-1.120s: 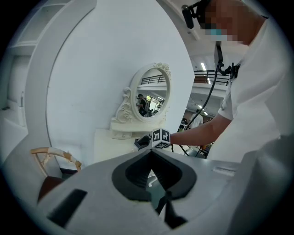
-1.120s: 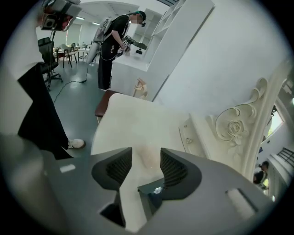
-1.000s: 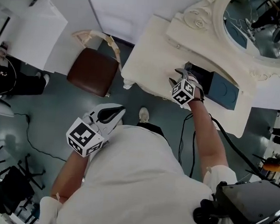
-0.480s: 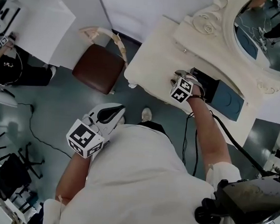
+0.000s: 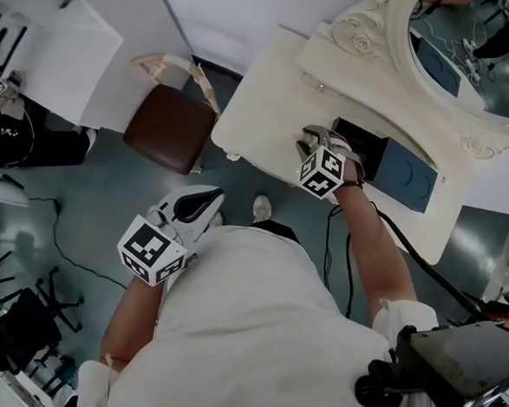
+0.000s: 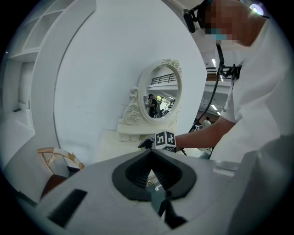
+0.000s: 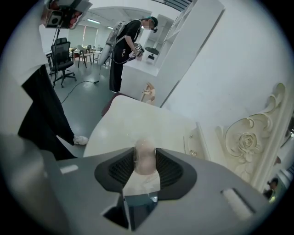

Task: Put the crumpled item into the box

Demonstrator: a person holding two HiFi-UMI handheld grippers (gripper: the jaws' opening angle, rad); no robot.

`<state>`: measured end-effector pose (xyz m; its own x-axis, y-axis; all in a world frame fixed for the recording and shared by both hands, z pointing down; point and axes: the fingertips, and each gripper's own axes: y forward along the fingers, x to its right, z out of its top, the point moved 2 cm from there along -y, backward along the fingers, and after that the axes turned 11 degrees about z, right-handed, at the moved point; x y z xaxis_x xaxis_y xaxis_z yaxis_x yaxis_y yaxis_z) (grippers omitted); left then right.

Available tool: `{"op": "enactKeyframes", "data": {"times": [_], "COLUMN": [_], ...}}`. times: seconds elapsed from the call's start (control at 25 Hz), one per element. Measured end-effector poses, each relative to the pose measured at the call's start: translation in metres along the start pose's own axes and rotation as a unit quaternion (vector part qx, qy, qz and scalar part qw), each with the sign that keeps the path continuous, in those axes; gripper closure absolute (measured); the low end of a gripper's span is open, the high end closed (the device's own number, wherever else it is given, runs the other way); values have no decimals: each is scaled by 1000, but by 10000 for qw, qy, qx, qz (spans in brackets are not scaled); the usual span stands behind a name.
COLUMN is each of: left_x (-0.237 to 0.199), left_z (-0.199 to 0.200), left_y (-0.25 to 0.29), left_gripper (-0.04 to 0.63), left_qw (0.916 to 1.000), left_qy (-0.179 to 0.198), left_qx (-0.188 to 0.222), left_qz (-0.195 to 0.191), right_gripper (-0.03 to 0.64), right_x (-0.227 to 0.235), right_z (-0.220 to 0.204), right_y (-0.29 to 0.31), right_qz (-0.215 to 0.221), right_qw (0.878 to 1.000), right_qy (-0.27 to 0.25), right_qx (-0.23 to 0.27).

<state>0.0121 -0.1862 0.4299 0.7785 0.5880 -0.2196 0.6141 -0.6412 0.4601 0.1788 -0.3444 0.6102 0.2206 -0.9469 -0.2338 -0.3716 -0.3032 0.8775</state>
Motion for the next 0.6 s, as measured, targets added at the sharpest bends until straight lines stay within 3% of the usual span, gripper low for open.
{"op": "enactKeyframes", "data": {"times": [0.28, 0.6], "left_x": [23, 47], "left_z": [12, 26], "left_y": [29, 53], "left_gripper": [597, 597], "left_qw": [9989, 9970], "left_qy": [217, 416], "left_qx": [-45, -56], "left_qz": [-415, -644], "right_gripper": [480, 482], "right_x": [20, 43], "right_z": [-32, -115], "right_y": [-56, -70], "right_qz": [-427, -672], "right_qw": [9965, 9906], "right_qy": [689, 1147], "right_qx": [221, -316]}}
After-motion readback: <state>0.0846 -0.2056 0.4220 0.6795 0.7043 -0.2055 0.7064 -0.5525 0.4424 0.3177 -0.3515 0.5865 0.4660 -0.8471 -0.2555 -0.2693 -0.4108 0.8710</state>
